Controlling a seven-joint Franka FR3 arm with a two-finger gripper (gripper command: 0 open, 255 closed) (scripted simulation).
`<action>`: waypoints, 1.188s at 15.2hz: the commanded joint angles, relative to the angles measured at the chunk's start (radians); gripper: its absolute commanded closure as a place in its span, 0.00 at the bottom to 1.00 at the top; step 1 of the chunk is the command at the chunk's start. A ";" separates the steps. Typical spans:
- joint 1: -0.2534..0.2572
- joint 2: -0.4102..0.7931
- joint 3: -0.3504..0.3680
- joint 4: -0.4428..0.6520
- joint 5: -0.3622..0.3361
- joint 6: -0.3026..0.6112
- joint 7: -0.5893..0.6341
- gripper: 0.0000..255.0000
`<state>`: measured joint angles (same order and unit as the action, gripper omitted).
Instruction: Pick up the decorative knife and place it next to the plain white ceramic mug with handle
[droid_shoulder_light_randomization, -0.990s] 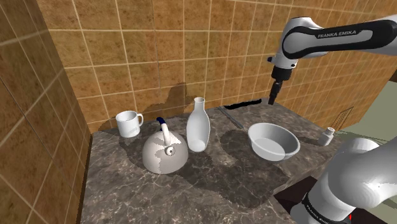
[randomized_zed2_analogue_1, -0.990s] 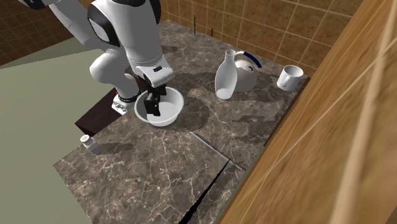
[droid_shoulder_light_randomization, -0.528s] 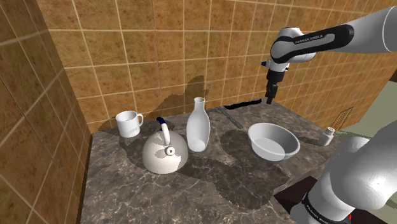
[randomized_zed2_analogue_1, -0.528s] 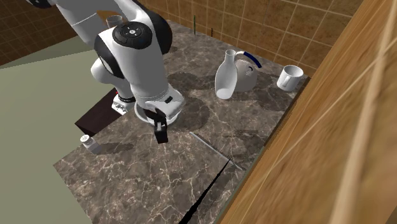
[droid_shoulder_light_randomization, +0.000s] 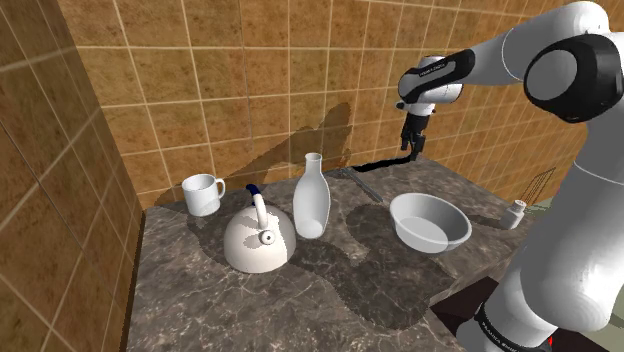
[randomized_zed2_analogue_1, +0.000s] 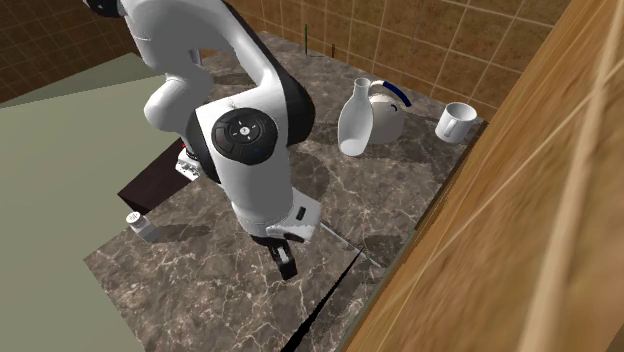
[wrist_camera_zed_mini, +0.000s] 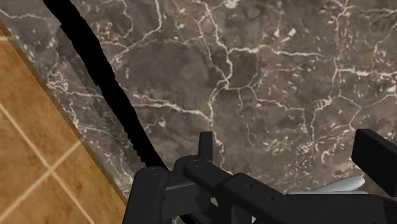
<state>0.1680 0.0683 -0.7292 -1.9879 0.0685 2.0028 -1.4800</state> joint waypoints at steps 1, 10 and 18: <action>-0.018 0.099 0.004 0.073 0.071 -0.001 -0.127 0.00; -0.190 0.474 0.133 0.459 0.258 -0.064 -0.502 0.00; -0.192 0.508 0.149 0.406 0.281 0.018 -0.517 0.00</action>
<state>-0.0233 0.5694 -0.5832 -1.5825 0.3459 2.0145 -1.9964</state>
